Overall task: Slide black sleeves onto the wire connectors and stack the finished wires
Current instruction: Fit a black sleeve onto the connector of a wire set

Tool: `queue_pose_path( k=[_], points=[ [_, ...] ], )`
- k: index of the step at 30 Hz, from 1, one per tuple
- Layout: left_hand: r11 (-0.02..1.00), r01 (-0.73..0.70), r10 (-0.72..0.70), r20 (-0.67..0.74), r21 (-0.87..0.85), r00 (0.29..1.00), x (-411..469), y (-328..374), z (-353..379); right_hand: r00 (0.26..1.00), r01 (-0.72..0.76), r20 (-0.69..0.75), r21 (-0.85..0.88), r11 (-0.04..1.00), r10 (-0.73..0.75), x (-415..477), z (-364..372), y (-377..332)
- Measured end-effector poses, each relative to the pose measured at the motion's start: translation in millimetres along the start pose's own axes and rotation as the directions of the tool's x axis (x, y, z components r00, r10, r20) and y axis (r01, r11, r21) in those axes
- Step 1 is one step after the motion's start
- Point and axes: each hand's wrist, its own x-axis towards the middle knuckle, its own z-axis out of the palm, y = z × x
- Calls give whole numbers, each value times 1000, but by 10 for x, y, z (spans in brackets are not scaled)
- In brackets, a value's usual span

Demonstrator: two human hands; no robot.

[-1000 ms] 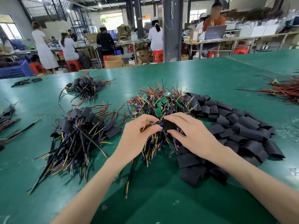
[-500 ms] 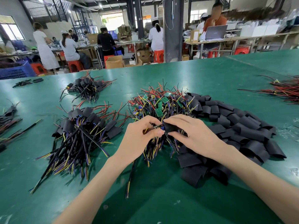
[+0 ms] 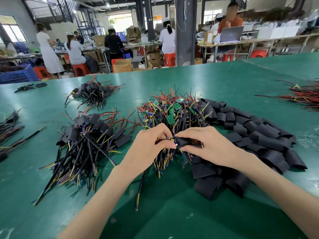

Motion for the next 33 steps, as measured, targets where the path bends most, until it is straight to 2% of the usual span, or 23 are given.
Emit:
queue_pose_path(
  k=[4, 7, 11, 16, 24, 33],
  points=[
    [999, -36, 37, -15, 23, 999, -4, 37, -20, 999, -37, -35, 72, 997, 39, -3, -19, 12],
    [999, -16, 16, -8, -34, 1000, -2, 60, -38, 998, -32, -59, 75, 997, 36, 7, -18, -6],
    [995, 7, -5, 27, -98, 1000, -7, 84, -41, 995, 24, -97, 17, 1000, -22, 9, 26, -44],
    [972, 132, -129, 30, -194, 991, 1, 68, -1, 992, 73, -94, -82, 994, -81, 4, 68, -54],
    [941, 180, -144, 141, -286, 980, 37, -6, -48, 990, 95, -93, -89, 992, -103, 4, 59, -88],
    [975, 130, -117, 79, -179, 990, 17, 31, -45, 994, 78, -76, -65, 995, -83, 2, 90, -65]
  ],
)
